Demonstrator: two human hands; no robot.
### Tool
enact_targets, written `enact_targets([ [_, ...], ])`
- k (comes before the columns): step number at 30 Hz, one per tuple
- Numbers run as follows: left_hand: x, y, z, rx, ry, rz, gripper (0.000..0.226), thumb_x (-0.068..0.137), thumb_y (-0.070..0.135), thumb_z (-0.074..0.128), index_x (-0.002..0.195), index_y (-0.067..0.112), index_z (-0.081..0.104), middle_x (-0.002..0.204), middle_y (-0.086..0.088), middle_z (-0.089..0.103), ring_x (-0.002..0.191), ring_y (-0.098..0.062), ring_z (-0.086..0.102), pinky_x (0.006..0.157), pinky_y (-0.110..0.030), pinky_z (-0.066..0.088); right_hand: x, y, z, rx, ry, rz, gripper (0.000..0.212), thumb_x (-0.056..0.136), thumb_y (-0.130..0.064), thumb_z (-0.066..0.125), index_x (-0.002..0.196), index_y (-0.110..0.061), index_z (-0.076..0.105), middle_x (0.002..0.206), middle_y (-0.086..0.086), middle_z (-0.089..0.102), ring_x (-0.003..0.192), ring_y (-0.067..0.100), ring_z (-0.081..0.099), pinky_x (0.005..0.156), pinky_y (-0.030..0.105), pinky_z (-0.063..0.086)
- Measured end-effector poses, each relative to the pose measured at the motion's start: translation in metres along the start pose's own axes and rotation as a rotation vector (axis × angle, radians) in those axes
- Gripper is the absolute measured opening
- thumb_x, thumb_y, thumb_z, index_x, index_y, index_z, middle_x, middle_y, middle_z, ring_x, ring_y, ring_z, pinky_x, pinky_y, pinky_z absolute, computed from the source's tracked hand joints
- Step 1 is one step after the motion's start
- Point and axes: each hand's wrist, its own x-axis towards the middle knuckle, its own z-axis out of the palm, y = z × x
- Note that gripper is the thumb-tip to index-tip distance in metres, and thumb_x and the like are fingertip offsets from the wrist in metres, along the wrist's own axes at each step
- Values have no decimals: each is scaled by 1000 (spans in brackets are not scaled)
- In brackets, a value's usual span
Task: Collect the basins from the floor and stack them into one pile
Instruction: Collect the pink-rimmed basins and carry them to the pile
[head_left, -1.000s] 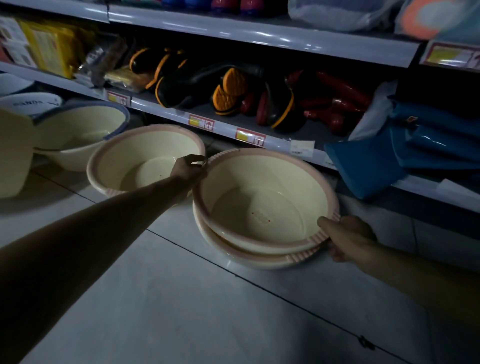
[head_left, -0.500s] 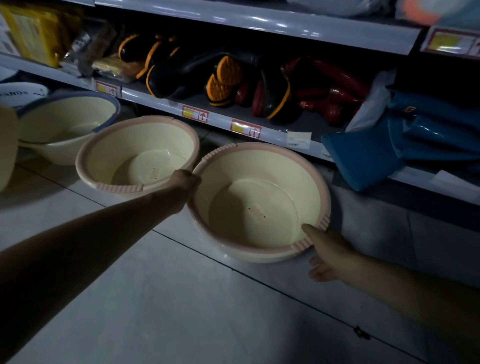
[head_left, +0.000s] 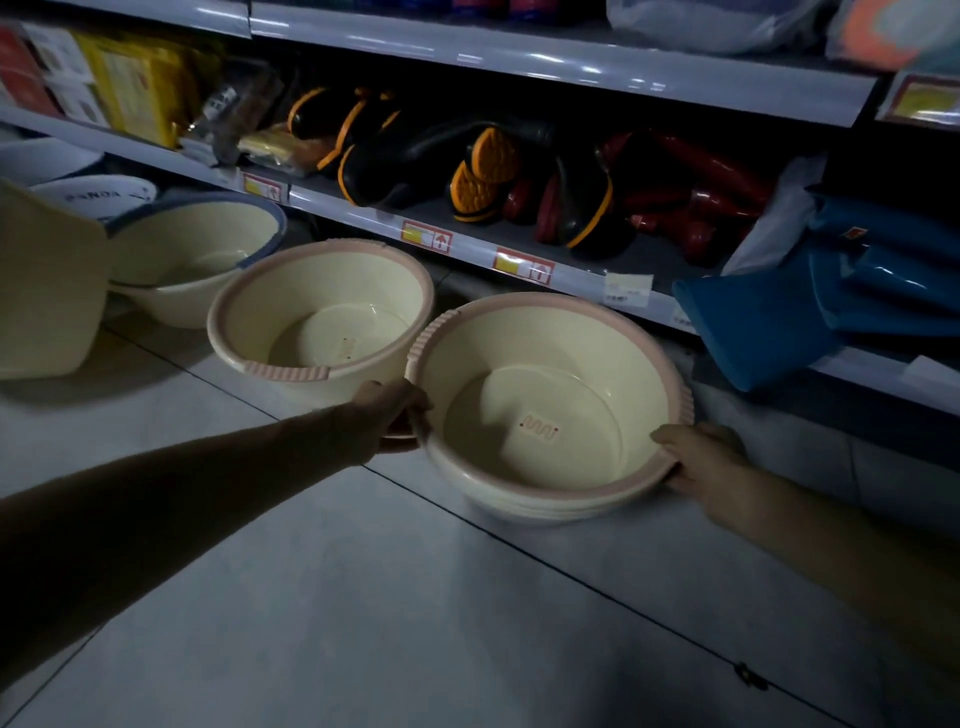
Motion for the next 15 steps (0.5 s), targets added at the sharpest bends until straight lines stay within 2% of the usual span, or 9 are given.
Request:
enact_targets([
  [2,-6,-10,0,26,-23,-7,33,90,15,72,118,0,62,105,-16,75,91,-28,74,63,-34,61,6,-1,-1,-38,37,-48,43,92,-10,68,134,-5,59,128,18,65,111,36,62,90,45,56],
  [4,-9,-20,1,103,-30,19,32,90,22,75,112,1,67,101,-14,77,93,-27,75,71,-35,61,7,1,-1,-115,43,-60,39,92,-12,68,131,-9,60,127,18,65,112,38,62,98,52,53],
  [5,-11,-23,2,129,-25,37,30,90,25,76,108,2,70,99,-13,78,93,-26,75,75,-37,62,6,1,0,-160,49,-69,40,92,-12,67,131,-10,60,129,17,65,113,39,61,99,54,53],
  [7,-11,-26,2,158,-14,69,29,92,29,74,103,2,73,97,-12,79,94,-25,75,80,-38,61,3,-1,2,-313,69,-137,47,91,-12,68,135,-7,56,132,18,62,116,41,60,96,47,52],
  [9,-11,-25,-1,174,-5,93,32,94,32,71,104,2,72,98,-11,78,93,-24,73,77,-36,59,-2,-7,3,-554,134,-238,58,88,-12,70,142,-9,48,136,21,55,117,43,57,89,41,50],
  [12,-9,-21,-8,204,38,145,30,96,34,69,108,6,69,104,-11,73,96,-25,70,73,-34,55,-13,-11,2,-814,182,-465,77,82,-13,71,151,-23,37,145,18,40,122,43,49,94,48,52],
  [15,-8,-14,-14,212,104,240,22,95,26,70,108,8,68,103,-11,70,97,-26,68,75,-34,55,-22,-12,6,-951,139,-621,76,83,-12,69,151,-25,37,150,14,36,130,38,43,99,46,50],
])
